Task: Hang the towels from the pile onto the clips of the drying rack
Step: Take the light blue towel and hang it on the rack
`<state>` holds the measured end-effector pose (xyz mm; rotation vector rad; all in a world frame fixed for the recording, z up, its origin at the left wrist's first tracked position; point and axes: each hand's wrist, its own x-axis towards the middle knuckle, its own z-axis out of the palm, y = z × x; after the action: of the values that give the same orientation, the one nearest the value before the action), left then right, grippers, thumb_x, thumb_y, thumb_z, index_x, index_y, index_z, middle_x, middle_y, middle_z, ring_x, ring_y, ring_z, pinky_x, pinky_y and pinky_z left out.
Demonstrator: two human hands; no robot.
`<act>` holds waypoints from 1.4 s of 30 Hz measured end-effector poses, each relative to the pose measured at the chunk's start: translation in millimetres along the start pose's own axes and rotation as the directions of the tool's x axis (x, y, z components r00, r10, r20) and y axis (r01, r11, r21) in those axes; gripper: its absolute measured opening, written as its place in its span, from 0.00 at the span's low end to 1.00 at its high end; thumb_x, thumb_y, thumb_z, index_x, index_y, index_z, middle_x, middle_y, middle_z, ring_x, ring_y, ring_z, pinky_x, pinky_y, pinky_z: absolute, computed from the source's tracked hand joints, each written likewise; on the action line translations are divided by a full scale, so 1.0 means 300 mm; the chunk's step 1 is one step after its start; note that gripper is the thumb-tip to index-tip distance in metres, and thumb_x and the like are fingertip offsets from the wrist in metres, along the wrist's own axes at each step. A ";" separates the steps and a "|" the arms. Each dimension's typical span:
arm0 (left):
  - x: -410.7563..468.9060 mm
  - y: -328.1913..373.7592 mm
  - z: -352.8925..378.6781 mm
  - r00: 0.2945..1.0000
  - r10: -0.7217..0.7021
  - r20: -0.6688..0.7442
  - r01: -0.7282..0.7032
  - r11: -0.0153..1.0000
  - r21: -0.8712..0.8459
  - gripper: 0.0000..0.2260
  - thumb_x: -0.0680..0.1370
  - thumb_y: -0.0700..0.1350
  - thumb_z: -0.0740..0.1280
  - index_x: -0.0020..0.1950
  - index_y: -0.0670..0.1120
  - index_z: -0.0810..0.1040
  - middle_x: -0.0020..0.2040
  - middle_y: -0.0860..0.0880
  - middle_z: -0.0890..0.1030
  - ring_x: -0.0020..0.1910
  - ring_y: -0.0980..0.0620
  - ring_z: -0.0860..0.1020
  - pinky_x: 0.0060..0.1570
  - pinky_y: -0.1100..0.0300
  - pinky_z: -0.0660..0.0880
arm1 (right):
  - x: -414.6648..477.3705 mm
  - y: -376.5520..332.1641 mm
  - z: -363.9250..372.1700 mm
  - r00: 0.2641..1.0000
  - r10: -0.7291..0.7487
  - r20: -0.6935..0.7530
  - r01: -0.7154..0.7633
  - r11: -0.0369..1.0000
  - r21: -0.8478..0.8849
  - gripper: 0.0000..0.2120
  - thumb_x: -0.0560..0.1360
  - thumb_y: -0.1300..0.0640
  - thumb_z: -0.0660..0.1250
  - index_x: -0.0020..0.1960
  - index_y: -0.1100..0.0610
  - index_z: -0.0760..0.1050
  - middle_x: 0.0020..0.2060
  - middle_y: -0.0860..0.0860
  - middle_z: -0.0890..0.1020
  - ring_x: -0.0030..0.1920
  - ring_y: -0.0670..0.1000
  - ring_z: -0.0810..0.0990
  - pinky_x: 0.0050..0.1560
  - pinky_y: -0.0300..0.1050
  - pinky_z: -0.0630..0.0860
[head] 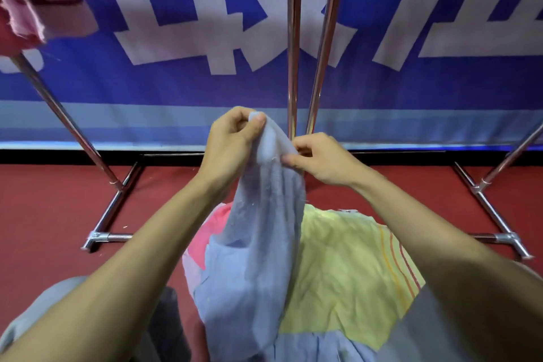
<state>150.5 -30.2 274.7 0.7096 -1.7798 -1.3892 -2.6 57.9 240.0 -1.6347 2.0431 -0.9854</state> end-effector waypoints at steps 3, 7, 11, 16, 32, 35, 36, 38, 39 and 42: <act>0.040 0.008 -0.017 0.991 -0.105 -0.083 0.082 0.966 -0.245 0.08 0.80 0.43 0.62 0.41 0.46 0.75 0.35 0.50 0.76 0.36 0.53 0.73 0.40 0.58 0.72 | -0.008 0.042 0.006 0.999 0.050 0.012 -0.049 0.997 -0.067 0.19 0.75 0.51 0.69 0.30 0.56 0.66 0.27 0.49 0.66 0.30 0.46 0.62 0.31 0.41 0.59; 0.075 0.012 -0.064 0.958 -0.225 -0.179 0.121 0.881 -0.457 0.12 0.82 0.44 0.60 0.39 0.46 0.74 0.29 0.51 0.76 0.30 0.54 0.74 0.36 0.61 0.74 | -0.019 0.110 0.008 0.985 0.133 0.110 -0.107 0.971 -0.213 0.12 0.74 0.53 0.70 0.34 0.52 0.73 0.29 0.48 0.73 0.31 0.45 0.68 0.33 0.40 0.64; 0.090 -0.006 -0.120 0.923 -0.333 -0.193 0.146 0.767 -0.626 0.12 0.83 0.46 0.58 0.48 0.42 0.77 0.39 0.46 0.79 0.41 0.49 0.79 0.52 0.52 0.77 | -0.043 0.144 0.059 0.952 0.274 0.134 -0.268 0.962 -0.057 0.06 0.75 0.58 0.69 0.40 0.56 0.75 0.31 0.48 0.76 0.30 0.42 0.69 0.32 0.36 0.65; 0.073 -0.033 -0.157 0.899 -0.419 -0.130 0.188 0.636 -0.749 0.15 0.82 0.49 0.57 0.60 0.39 0.74 0.41 0.47 0.77 0.41 0.51 0.79 0.44 0.57 0.79 | -0.091 0.175 0.127 0.896 0.404 0.187 -0.404 0.914 -0.038 0.08 0.74 0.60 0.65 0.39 0.50 0.70 0.36 0.47 0.76 0.36 0.45 0.73 0.36 0.40 0.68; 0.030 -0.056 -0.111 0.913 -0.261 -0.312 0.145 0.926 -0.350 0.09 0.81 0.40 0.59 0.45 0.45 0.77 0.43 0.47 0.79 0.42 0.51 0.76 0.43 0.59 0.74 | -0.090 -0.050 0.015 0.815 0.486 0.315 -0.485 0.275 0.830 0.03 0.75 0.64 0.67 0.44 0.63 0.78 0.31 0.53 0.78 0.26 0.46 0.75 0.23 0.35 0.71; 0.001 -0.060 -0.057 0.954 -0.242 -0.178 0.181 0.936 -0.302 0.06 0.80 0.39 0.60 0.47 0.41 0.75 0.43 0.44 0.77 0.41 0.49 0.75 0.39 0.60 0.74 | -0.101 -0.090 -0.006 0.793 0.526 0.307 -0.440 0.147 0.886 0.05 0.77 0.61 0.65 0.43 0.61 0.76 0.27 0.51 0.76 0.22 0.45 0.71 0.19 0.34 0.64; -0.008 -0.060 -0.047 0.951 -0.268 -0.154 0.212 0.928 -0.306 0.07 0.80 0.38 0.60 0.46 0.41 0.76 0.41 0.44 0.77 0.39 0.50 0.75 0.35 0.64 0.74 | -0.102 -0.096 -0.021 0.781 0.546 0.304 -0.408 0.077 0.910 0.06 0.78 0.60 0.64 0.43 0.60 0.75 0.25 0.50 0.75 0.21 0.44 0.69 0.19 0.33 0.61; -0.030 -0.047 -0.030 0.938 -0.321 -0.134 0.260 0.903 -0.343 0.06 0.80 0.39 0.62 0.45 0.41 0.78 0.41 0.45 0.79 0.37 0.53 0.78 0.33 0.66 0.75 | -0.101 -0.103 -0.055 0.785 0.563 0.258 -0.292 -0.031 0.956 0.07 0.78 0.59 0.63 0.42 0.58 0.74 0.25 0.49 0.74 0.20 0.43 0.67 0.19 0.33 0.58; -0.038 -0.039 -0.023 0.941 -0.316 -0.125 0.256 0.901 -0.350 0.06 0.79 0.41 0.64 0.46 0.42 0.79 0.42 0.46 0.80 0.39 0.53 0.79 0.34 0.65 0.76 | -0.101 -0.110 -0.068 0.800 0.562 0.212 -0.241 -0.023 0.970 0.06 0.78 0.59 0.64 0.43 0.58 0.75 0.27 0.49 0.75 0.21 0.44 0.68 0.20 0.33 0.60; -0.064 -0.015 -0.003 0.968 -0.233 -0.091 0.197 0.936 -0.292 0.05 0.77 0.42 0.68 0.48 0.43 0.82 0.46 0.45 0.84 0.45 0.52 0.81 0.47 0.57 0.79 | -0.106 -0.125 -0.049 0.824 0.546 0.152 -0.240 0.094 0.966 0.02 0.77 0.60 0.66 0.46 0.59 0.77 0.33 0.51 0.80 0.29 0.45 0.76 0.24 0.34 0.70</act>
<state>162.0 -16.7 266.2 0.8346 -1.4017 -1.6654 23.2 88.9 271.6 -0.1871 1.1859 -1.7581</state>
